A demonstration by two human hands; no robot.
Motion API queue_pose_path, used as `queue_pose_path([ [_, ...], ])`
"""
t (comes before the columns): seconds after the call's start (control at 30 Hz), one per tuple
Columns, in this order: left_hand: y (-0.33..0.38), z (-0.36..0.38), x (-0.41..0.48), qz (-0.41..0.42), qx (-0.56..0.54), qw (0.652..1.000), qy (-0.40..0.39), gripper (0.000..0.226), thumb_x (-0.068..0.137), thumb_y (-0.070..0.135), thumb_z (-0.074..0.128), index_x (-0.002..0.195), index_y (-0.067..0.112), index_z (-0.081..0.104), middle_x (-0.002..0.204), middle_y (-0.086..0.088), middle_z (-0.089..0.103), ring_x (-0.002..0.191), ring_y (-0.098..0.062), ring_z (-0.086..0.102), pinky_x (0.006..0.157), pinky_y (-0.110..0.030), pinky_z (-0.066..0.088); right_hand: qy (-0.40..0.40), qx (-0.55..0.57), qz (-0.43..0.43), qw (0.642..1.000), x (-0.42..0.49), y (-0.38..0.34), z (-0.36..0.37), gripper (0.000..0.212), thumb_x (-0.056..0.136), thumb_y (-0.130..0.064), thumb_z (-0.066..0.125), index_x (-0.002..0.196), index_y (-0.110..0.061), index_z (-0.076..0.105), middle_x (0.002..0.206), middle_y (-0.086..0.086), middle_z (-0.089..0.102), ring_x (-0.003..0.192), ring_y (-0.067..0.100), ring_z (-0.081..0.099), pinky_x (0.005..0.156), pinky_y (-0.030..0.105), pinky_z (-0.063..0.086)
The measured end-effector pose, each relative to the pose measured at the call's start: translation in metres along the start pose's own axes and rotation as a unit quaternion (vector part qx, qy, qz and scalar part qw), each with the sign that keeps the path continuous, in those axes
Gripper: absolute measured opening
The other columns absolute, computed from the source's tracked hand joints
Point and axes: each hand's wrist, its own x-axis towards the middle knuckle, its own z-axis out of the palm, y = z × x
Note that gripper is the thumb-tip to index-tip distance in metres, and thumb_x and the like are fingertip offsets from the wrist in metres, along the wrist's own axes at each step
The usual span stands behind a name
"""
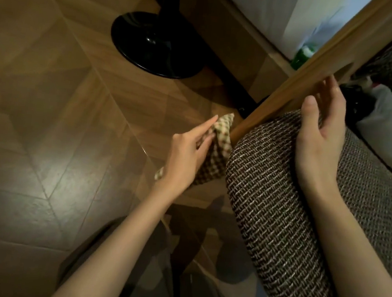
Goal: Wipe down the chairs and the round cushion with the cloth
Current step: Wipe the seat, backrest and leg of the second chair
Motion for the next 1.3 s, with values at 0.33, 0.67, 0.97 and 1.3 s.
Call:
queue_pose_path([
  [0.33, 0.014, 0.044, 0.011, -0.048, -0.203, 0.978, 0.020, 0.037, 0.099, 0.008, 0.046, 0.136, 0.013, 0.051, 0.134, 0.001, 0.057, 0.121, -0.005, 0.054, 0.104, -0.031, 0.045, -0.004, -0.029, 0.013, 0.999, 0.003, 0.004, 0.002, 0.052, 0.101, -0.028, 0.041, 0.149, -0.013, 0.027, 0.151, -0.002, 0.036, 0.122, -0.017, 0.031, 0.094, -0.005, 0.024],
  [0.67, -0.035, 0.054, -0.006, 0.081, -0.041, 0.992, -0.083, 0.058, 0.097, 0.015, 0.051, 0.140, 0.035, 0.016, 0.136, 0.006, 0.039, 0.118, 0.015, 0.026, 0.093, 0.005, 0.014, -0.021, -0.031, 0.027, 0.999, 0.004, 0.002, 0.003, 0.055, 0.102, -0.032, 0.039, 0.151, -0.015, 0.021, 0.155, -0.003, 0.030, 0.138, 0.000, 0.028, 0.113, 0.016, 0.025],
  [0.97, -0.097, 0.038, -0.039, -0.072, -0.015, 0.985, -0.157, 0.044, 0.093, 0.016, 0.056, 0.134, 0.005, 0.046, 0.124, -0.018, 0.052, 0.118, -0.031, 0.047, 0.101, -0.044, 0.038, -0.042, -0.052, 0.022, 0.998, 0.002, 0.000, 0.000, 0.059, 0.102, -0.035, 0.037, 0.153, -0.015, 0.014, 0.156, -0.004, 0.026, 0.140, 0.002, 0.025, 0.113, 0.014, 0.021],
  [1.3, -0.054, 0.047, -0.016, 0.034, -0.051, 0.993, -0.104, 0.051, 0.093, -0.001, 0.051, 0.141, 0.000, 0.034, 0.140, -0.014, 0.041, 0.130, -0.016, 0.036, 0.109, -0.020, 0.027, -0.046, -0.056, 0.020, 0.997, 0.001, -0.001, 0.001, 0.059, 0.102, -0.034, 0.038, 0.153, -0.016, 0.013, 0.153, -0.003, 0.030, 0.106, -0.033, 0.033, 0.088, -0.007, 0.024],
])
